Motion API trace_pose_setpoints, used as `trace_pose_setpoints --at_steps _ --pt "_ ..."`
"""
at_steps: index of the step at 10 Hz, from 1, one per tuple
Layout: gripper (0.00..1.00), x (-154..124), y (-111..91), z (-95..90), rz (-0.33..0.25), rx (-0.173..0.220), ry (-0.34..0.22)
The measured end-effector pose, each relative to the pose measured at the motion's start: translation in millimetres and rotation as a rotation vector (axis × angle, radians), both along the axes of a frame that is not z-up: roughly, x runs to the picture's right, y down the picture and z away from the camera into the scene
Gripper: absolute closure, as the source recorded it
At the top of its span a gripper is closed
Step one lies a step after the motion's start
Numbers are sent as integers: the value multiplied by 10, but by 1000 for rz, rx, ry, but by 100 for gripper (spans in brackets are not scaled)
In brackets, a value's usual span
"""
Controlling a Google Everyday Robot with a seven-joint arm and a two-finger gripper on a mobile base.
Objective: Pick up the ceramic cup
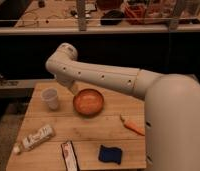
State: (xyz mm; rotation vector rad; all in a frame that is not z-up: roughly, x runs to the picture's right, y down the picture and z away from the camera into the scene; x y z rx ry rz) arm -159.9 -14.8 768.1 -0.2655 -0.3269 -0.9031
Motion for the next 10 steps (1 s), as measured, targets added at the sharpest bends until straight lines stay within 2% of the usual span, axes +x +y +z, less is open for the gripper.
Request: trace_pose_setpoints --at_steps 3,6,10 --pt "20 -129 67 78 -17 -4 -32" --pt "20 -205 194 260 -35 -17 -62" --pt "20 -300 252 340 -54 -28 -92"
